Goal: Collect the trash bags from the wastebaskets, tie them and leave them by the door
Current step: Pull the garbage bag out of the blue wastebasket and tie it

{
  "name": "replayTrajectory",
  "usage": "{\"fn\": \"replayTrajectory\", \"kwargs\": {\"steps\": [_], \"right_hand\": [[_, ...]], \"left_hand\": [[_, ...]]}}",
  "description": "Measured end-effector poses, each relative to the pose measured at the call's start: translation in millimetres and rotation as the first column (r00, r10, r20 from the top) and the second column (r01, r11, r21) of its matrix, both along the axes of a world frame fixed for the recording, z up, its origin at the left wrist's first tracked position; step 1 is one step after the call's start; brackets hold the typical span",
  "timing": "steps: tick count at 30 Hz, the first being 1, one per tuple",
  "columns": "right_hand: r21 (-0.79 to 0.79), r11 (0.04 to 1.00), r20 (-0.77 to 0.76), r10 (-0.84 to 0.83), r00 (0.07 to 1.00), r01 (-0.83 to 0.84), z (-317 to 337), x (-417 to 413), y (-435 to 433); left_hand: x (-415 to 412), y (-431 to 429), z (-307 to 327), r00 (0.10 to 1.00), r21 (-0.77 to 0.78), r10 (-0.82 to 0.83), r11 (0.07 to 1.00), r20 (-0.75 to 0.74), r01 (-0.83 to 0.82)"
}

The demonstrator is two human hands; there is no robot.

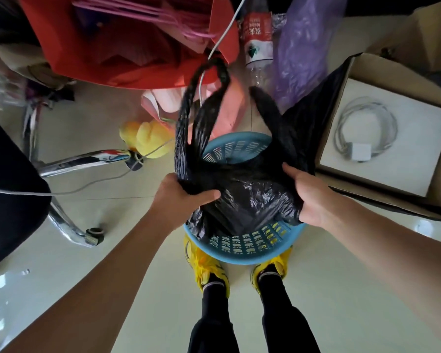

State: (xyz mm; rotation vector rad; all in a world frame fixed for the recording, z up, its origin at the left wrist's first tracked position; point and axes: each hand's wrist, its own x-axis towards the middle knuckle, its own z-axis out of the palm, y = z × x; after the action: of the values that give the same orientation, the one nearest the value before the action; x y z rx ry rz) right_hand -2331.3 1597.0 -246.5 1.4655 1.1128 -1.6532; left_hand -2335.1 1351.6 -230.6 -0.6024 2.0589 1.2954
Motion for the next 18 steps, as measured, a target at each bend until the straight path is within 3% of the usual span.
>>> {"fn": "replayTrajectory", "kwargs": {"steps": [3, 6, 12, 14, 18], "right_hand": [[0.120, 0.991, -0.118, 0.078, 0.990, -0.064, 1.0, 2.7, 10.6], [0.253, 0.963, -0.242, 0.160, 0.957, -0.097, 5.9, 6.1, 13.3], [0.277, 0.940, -0.379, 0.298, 0.876, -0.200, 29.9, -2.6, 6.7], [0.243, 0.951, -0.377, 0.275, 0.885, -0.192, 39.6, -5.3, 4.5], [-0.032, 0.971, -0.377, 0.207, 0.903, -0.236, 65.8, -3.4, 0.1]], "left_hand": [[-2.4, 5.2, 3.0, 0.964, 0.164, 0.264, 0.953, -0.040, -0.255], [-6.0, 17.9, 9.4, 0.885, 0.354, 0.455, 0.815, 0.095, -0.458], [-7.0, 29.7, 19.8, 0.690, 0.330, 0.538, 0.618, 0.485, -0.714], [-8.4, 26.9, 27.3, 0.684, 0.372, 0.519, 0.584, 0.513, -0.721], [-5.0, 25.9, 55.3, 0.769, 0.408, 0.496, 0.654, 0.403, -0.637]]}}
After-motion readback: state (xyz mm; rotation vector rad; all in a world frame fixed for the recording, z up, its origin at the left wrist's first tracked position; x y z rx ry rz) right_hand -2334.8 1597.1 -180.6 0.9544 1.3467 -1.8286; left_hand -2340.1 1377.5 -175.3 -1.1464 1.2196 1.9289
